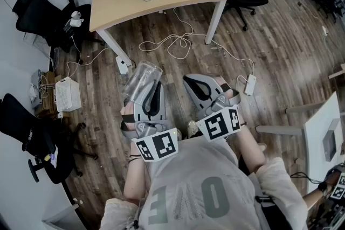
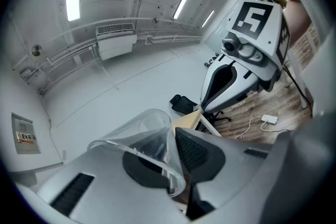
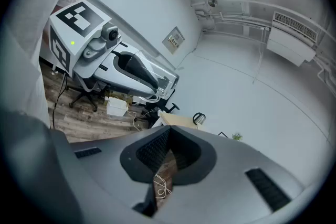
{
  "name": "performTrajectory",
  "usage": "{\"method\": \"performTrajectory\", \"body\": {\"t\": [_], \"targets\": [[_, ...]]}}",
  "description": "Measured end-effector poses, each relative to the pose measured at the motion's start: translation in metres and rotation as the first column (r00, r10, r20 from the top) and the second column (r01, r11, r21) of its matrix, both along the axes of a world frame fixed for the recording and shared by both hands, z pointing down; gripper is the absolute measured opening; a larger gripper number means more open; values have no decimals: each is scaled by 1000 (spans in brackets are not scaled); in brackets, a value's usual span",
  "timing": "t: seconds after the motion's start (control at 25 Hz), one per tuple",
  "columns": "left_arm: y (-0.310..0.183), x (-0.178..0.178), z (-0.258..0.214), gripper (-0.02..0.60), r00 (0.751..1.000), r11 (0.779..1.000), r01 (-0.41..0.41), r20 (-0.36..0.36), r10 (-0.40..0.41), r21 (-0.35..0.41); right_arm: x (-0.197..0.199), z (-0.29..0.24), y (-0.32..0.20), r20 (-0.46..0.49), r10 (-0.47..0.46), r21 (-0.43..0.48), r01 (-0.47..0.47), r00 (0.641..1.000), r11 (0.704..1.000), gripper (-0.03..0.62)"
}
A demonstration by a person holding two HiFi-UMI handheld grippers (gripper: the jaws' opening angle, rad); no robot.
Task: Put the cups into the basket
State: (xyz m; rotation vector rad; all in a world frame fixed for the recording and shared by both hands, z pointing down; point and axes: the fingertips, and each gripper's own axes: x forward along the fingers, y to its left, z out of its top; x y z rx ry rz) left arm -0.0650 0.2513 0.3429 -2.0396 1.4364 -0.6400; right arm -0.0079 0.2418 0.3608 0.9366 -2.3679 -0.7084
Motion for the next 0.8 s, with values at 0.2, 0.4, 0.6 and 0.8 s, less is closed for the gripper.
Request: {"method": "performTrajectory", "body": {"t": [0.2,0.4,0.6,0.8], "targets": [[-6,-3,-3,46,1000,1000,2,-5,-2,-1,-1,-2,-4,-5,-2,-1,2,1000,1000,-2],[-11,3,-4,46,1000,1000,-5,-4,5,-1,2,-2,-8,8,-2,1,2,1000,1000,-2],[-23,13,-1,46,1000,1000,-15,0,15,-6,9,6,-18,-11,-2,2,2,1000,1000,-2],[-39,31,-1,46,1000,1000,-15,7,15,-4,29,12,-34,-26,-7,1,7,1000,1000,-2]]}}
